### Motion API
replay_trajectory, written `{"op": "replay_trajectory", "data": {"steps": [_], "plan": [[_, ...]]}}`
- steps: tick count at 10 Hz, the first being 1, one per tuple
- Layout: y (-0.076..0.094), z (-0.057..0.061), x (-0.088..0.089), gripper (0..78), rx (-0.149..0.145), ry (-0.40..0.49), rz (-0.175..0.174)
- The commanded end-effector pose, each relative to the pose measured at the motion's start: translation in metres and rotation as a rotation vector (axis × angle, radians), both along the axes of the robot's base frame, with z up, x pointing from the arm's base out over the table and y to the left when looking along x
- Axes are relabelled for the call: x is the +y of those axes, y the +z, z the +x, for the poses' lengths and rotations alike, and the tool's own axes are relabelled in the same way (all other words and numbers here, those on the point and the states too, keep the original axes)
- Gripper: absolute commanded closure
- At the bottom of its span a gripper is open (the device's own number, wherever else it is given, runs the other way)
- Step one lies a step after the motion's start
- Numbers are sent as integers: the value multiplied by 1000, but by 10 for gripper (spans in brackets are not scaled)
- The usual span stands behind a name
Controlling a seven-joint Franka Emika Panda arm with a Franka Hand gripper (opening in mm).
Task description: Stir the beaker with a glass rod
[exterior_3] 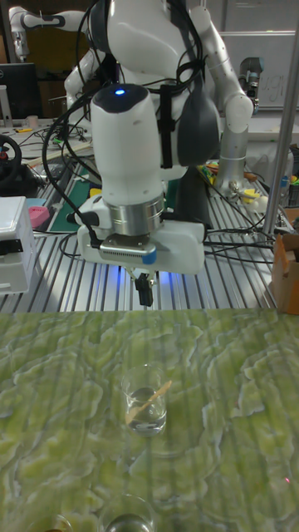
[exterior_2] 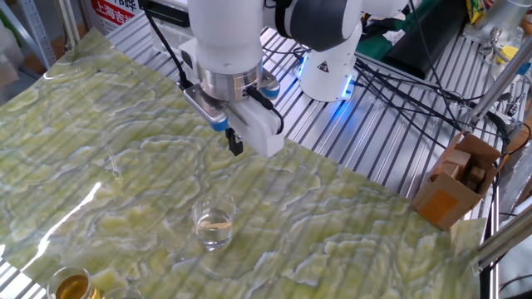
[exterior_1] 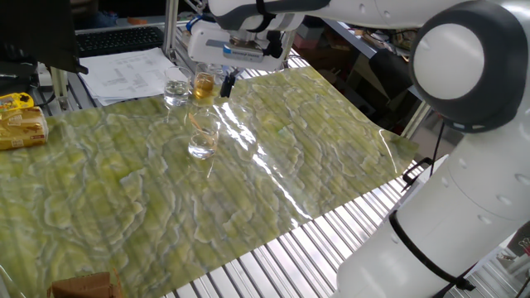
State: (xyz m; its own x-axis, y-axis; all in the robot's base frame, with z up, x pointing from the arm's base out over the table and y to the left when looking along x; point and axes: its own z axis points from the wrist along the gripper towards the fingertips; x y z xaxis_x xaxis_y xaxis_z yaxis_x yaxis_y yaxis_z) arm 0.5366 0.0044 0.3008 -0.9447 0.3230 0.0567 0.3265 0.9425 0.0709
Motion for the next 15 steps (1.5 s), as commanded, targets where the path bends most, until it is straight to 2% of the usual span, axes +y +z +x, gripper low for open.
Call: {"op": "replay_trajectory", "data": {"steps": [1, 3, 7, 10, 11, 15], "plan": [[1, 9, 2, 776, -2, -21, 1], [5, 9, 4, 776, -14, -39, -6], [5, 9, 4, 776, -2, -45, 23], [5, 9, 4, 776, 2, -57, 21], [5, 9, 4, 776, 1, -86, 8], [5, 9, 4, 776, -2, -114, 16]]}}
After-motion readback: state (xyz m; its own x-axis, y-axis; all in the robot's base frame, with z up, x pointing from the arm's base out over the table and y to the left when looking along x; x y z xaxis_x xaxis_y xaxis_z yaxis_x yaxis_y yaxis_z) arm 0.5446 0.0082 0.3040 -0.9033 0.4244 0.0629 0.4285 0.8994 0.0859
